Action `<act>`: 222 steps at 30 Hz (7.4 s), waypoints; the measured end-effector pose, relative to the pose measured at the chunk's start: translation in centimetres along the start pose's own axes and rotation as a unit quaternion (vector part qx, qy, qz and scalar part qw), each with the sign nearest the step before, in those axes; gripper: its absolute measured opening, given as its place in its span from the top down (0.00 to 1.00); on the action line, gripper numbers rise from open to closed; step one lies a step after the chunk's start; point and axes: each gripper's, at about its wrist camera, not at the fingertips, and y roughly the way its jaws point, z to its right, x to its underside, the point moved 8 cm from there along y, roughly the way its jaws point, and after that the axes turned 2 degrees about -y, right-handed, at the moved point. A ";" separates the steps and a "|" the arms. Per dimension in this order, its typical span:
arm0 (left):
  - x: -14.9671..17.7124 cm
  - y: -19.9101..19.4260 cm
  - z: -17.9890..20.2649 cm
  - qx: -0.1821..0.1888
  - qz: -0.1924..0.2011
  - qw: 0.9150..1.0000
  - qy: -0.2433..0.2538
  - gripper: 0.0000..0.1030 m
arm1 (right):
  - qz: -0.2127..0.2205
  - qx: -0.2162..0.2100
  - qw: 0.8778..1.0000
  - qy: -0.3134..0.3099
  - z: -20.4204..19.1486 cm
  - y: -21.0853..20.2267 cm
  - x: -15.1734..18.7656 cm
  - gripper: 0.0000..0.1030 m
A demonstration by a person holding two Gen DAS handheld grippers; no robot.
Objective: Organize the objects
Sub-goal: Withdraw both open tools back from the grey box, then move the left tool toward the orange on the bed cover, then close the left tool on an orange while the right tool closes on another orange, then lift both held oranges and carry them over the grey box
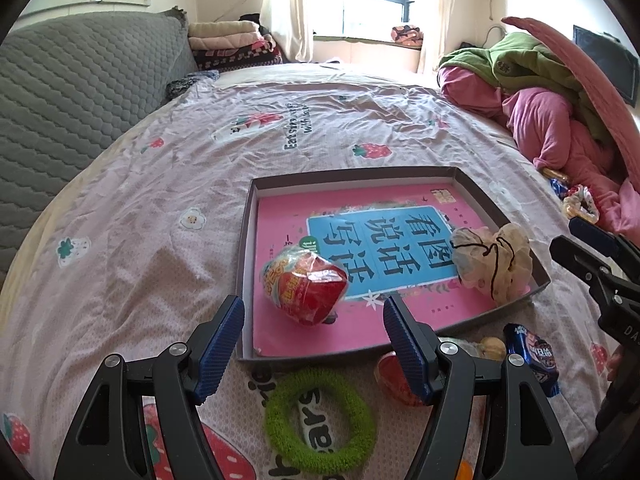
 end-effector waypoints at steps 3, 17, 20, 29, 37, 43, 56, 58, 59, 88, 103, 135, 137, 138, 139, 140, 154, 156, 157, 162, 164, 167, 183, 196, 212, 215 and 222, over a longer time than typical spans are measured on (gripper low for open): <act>0.3 -0.3 0.1 -0.002 0.002 1.000 -0.001 0.29 | 0.006 -0.003 1.000 -0.004 -0.2 -0.5 -0.2 0.38; 2.5 -1.9 1.6 0.007 0.005 1.000 -0.007 0.29 | 0.018 -0.008 1.000 -0.002 -0.7 -2.4 0.1 0.38; 3.0 -2.7 2.0 0.012 0.005 1.000 -0.009 0.29 | 0.013 -0.013 1.000 0.009 -0.6 -2.8 0.9 0.38; 4.5 -4.1 2.9 0.016 0.002 1.000 0.002 0.29 | 0.003 -0.021 1.000 0.014 -0.8 -3.6 2.3 0.38; 6.2 -4.8 3.9 0.019 -0.006 1.000 0.016 0.29 | -0.020 -0.027 0.999 0.026 -0.8 -4.1 4.4 0.38; 7.5 -5.3 4.4 0.024 -0.012 0.999 0.025 0.29 | -0.033 -0.026 0.999 0.027 -1.0 -4.4 5.7 0.38; 9.7 -6.1 5.2 0.031 -0.028 0.998 0.037 0.29 | -0.031 -0.033 0.999 0.017 -3.1 -6.4 7.8 0.38; 10.0 -6.2 5.3 0.032 -0.029 0.998 0.040 0.29 | -0.029 -0.032 0.999 0.016 -3.4 -6.7 8.0 0.38; 10.2 -6.3 5.4 0.033 -0.030 0.998 0.042 0.29 | -0.029 -0.034 0.999 0.016 -3.5 -6.7 8.1 0.38; 14.5 -7.3 6.5 0.058 -0.055 0.995 0.056 0.29 | -0.060 -0.055 0.997 -0.010 -6.6 -6.3 10.8 0.38; 15.0 -6.0 6.4 0.069 -0.062 0.995 0.046 0.29 | -0.077 -0.091 0.993 0.013 -7.1 -5.1 11.3 0.38; 14.2 -3.5 7.3 0.070 -0.045 0.996 0.040 0.29 | -0.095 -0.104 0.990 0.026 -7.6 -2.4 11.2 0.42; 14.1 -3.5 7.3 0.071 -0.043 0.996 0.039 0.29 | -0.098 -0.103 0.990 0.024 -7.7 -2.1 11.2 0.43; 14.1 -3.5 7.3 0.070 -0.041 0.996 0.040 0.29 | -0.099 -0.102 0.989 0.026 -7.6 -2.0 11.2 0.44; 14.0 -3.5 7.4 0.069 -0.040 0.996 0.042 0.29 | -0.099 -0.101 0.990 0.027 -7.5 -1.9 11.2 0.44; 14.0 -3.5 7.5 0.070 -0.038 0.996 0.043 0.29 | -0.100 -0.100 0.990 0.026 -7.5 -1.8 11.2 0.45; 13.8 -2.6 8.1 0.083 -0.037 0.995 0.040 0.34 | -0.121 -0.100 0.987 0.029 -7.5 -0.1 11.8 0.53; 13.8 -2.5 8.0 0.082 -0.038 0.995 0.038 0.38 | -0.121 -0.103 0.987 0.033 -7.5 0.0 11.7 0.54; 13.7 -2.5 8.0 0.084 -0.038 0.995 0.037 0.38 | -0.121 -0.104 0.987 0.034 -7.5 0.0 11.7 0.55; 13.7 -2.4 7.9 0.087 -0.039 0.995 0.032 0.39 | -0.118 -0.111 0.986 0.030 -8.1 0.1 11.6 0.61; 13.6 -2.4 7.8 0.088 -0.037 0.995 0.032 0.39 | -0.117 -0.112 0.986 0.029 -8.2 0.1 11.6 0.61; 13.5 -2.3 7.8 0.090 -0.035 0.995 0.029 0.40 | -0.117 -0.120 0.985 0.037 -8.2 -0.1 11.5 0.61; 13.9 -1.8 9.1 0.115 -0.040 0.992 0.039 0.62 | -0.117 -0.138 0.981 0.076 -7.3 -0.8 11.4 0.61; 14.0 -3.3 8.5 0.118 -0.031 0.992 0.028 0.63 | -0.086 -0.142 0.984 0.061 -7.3 -2.7 10.6 0.61; 13.0 -5.2 7.4 0.102 -0.004 0.994 0.023 0.63 | -0.053 -0.143 0.986 0.060 -6.9 -4.3 9.3 0.61; 12.6 -5.6 7.2 0.099 0.005 0.995 0.024 0.63 | -0.046 -0.145 0.987 0.061 -6.9 -4.5 9.1 0.61; 11.9 -6.2 6.6 0.094 0.018 0.995 0.019 0.63 | -0.035 -0.138 0.988 0.054 -6.8 -4.8 8.7 0.61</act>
